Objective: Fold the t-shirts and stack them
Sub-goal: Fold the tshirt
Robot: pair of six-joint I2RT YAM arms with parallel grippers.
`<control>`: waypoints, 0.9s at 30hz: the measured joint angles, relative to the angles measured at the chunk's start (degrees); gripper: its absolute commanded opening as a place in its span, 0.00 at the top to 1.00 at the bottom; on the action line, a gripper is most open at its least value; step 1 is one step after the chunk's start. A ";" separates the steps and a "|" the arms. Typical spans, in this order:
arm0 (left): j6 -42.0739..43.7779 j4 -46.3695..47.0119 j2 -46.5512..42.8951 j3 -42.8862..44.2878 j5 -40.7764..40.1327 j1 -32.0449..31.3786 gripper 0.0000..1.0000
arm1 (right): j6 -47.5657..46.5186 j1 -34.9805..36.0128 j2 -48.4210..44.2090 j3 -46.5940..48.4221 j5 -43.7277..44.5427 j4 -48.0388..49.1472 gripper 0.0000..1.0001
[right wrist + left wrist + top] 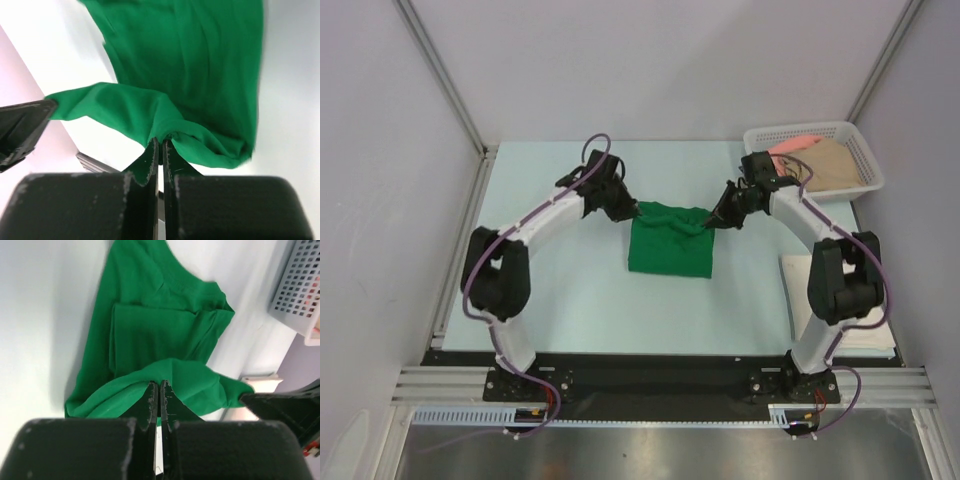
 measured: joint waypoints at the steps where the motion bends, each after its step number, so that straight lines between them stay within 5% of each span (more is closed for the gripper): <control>1: 1.31 -0.94 2.54 2.82 1.07 0.42 1.00 | -0.42 -0.35 2.23 2.47 -0.35 -0.59 1.00; 13: 7.93 -4.83 18.88 22.25 8.61 4.48 0.99 | -3.54 -4.66 18.49 19.43 -3.82 -4.46 1.00; 27: 9.73 -5.57 25.53 26.88 12.46 6.23 0.93 | -4.24 -6.38 23.04 22.38 -4.79 -5.81 1.00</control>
